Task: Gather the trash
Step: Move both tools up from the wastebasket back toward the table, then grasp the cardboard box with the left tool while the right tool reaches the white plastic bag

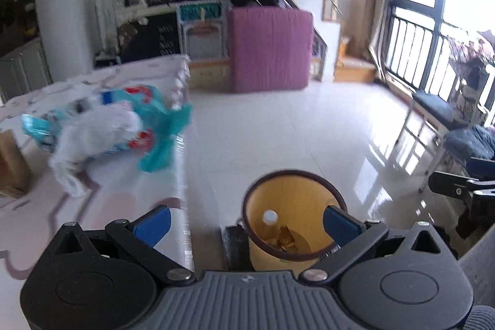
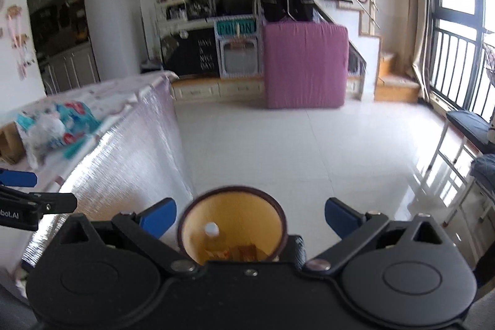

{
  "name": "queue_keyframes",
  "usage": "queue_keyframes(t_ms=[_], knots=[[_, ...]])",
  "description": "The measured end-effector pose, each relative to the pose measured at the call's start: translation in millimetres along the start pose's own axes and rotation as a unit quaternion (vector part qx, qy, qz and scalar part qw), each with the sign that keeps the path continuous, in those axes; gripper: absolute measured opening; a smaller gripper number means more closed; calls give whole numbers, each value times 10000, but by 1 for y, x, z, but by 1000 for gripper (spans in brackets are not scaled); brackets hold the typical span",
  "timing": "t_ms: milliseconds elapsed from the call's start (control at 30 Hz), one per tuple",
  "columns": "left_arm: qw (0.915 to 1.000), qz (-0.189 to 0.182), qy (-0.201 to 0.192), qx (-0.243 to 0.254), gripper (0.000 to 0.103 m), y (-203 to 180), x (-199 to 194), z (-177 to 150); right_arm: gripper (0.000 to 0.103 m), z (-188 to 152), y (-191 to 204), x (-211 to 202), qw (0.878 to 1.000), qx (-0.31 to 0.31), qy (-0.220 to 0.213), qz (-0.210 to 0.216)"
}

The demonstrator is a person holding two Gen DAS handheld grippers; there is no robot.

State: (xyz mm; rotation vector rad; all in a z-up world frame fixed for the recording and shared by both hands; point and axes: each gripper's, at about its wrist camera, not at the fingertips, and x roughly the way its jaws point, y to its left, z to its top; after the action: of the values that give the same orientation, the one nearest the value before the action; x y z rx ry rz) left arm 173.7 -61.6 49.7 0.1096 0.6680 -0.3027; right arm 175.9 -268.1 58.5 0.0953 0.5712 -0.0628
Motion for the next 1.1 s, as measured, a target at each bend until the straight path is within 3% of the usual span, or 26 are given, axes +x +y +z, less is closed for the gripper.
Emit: queue_keyframes(t_ms=[133, 433, 667, 900, 1000, 1100], knots=[[9995, 107, -268, -144, 103, 21, -23, -5, 103, 0, 15, -9, 9993, 44, -316, 200], [9918, 759, -1016, -184, 103, 89, -69, -14, 103, -1, 63, -11, 9947, 214, -860, 529], [9801, 1328, -1439, -334, 103, 168, -90, -14, 103, 4, 109, -2, 9924, 265, -867, 831], [9601, 2223, -1622, -505, 103, 261, -84, 16, 103, 9, 151, 8, 9904, 57, -978, 972], [9621, 2160, -1503, -717, 103, 304, -75, 29, 103, 11, 164, 15, 9885, -59, -1008, 1122], [9648, 1796, -1474, -1234, 103, 348, -66, 33, 103, 13, 173, 21, 9862, -22, -970, 1344]])
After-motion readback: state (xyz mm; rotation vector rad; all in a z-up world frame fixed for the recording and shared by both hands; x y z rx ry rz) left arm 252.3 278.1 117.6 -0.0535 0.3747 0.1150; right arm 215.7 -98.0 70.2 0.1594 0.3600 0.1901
